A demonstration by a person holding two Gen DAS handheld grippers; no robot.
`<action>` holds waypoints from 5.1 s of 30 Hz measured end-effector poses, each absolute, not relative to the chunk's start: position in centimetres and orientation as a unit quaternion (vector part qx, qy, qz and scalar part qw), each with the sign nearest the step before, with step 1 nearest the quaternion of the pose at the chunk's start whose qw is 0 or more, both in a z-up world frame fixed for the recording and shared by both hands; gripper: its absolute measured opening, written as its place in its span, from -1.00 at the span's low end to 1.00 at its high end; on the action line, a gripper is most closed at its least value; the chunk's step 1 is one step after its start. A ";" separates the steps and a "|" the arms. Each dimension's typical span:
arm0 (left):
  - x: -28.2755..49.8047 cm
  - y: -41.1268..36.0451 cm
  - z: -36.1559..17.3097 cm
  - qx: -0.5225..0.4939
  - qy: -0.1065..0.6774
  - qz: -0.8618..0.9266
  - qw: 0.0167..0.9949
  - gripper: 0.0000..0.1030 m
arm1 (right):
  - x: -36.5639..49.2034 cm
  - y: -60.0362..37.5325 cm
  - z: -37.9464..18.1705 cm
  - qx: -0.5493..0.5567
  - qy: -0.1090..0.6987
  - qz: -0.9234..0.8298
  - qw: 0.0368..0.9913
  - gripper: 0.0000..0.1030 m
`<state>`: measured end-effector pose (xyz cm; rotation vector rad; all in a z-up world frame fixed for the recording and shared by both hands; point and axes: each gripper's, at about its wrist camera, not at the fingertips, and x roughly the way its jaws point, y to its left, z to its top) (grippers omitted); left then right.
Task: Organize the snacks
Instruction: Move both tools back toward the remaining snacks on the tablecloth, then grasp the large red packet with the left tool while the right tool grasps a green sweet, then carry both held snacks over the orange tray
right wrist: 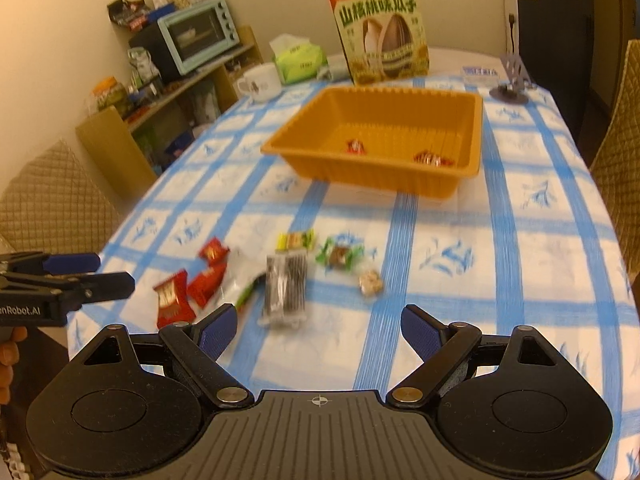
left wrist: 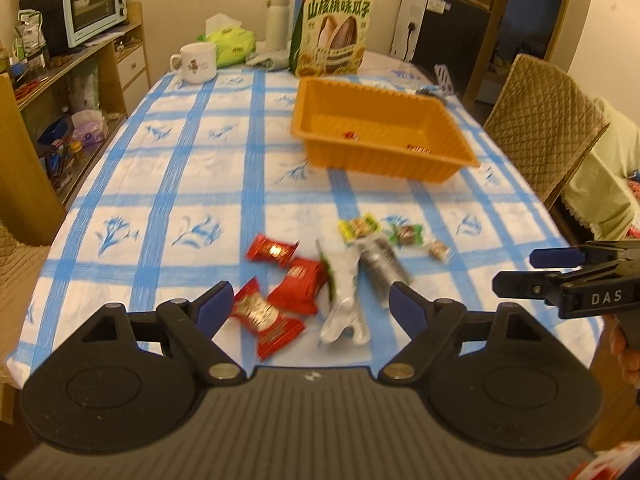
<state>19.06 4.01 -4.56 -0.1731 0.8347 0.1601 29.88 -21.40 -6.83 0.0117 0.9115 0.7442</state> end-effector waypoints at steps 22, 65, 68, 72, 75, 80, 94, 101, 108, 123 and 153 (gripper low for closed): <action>19.6 6.8 -9.1 -0.124 0.447 0.094 0.881 0.29 | 29.5 -19.0 -10.1 0.009 0.468 0.311 0.827 0.72; 23.5 10.6 -12.1 -0.099 0.475 0.130 0.864 -0.58 | 34.6 -18.9 -11.3 -0.038 0.435 0.320 0.841 0.71; 23.3 11.5 -11.8 -0.103 0.470 0.144 0.865 -0.58 | 35.7 -18.3 -11.5 -0.072 0.410 0.345 0.841 0.71; 22.8 12.5 -11.2 -0.109 0.463 0.162 0.865 -0.58 | 37.0 -16.9 -12.3 -0.123 0.384 0.375 0.834 0.57; 22.4 13.0 -10.9 -0.112 0.460 0.175 0.863 -0.58 | 38.0 -15.9 -13.1 -0.155 0.379 0.393 0.823 0.39; 22.0 13.8 -10.7 -0.117 0.458 0.192 0.860 -0.58 | 39.1 -14.2 -14.2 -0.191 0.371 0.426 0.803 0.16; 21.3 14.7 -10.7 -0.125 0.458 0.215 0.854 -0.58 | 40.6 -11.3 -15.1 -0.209 0.386 0.471 0.765 -0.58; 21.7 14.4 -9.9 -0.117 0.452 0.204 0.861 -0.58 | 41.2 -12.3 -14.3 -0.152 0.421 0.440 0.779 -0.60; 23.7 13.6 -7.9 -0.099 0.438 0.166 0.878 -0.58 | 42.0 -15.2 -11.5 -0.066 0.438 0.411 0.797 -0.60; 35.7 8.0 -2.3 -0.020 0.369 0.025 0.929 -0.58 | 46.1 -18.8 -4.2 0.014 0.383 0.363 0.850 -0.60; 54.7 0.6 -3.9 0.007 0.386 -0.052 0.921 -0.58 | 57.6 -19.6 -5.4 0.056 0.387 0.266 0.881 -0.60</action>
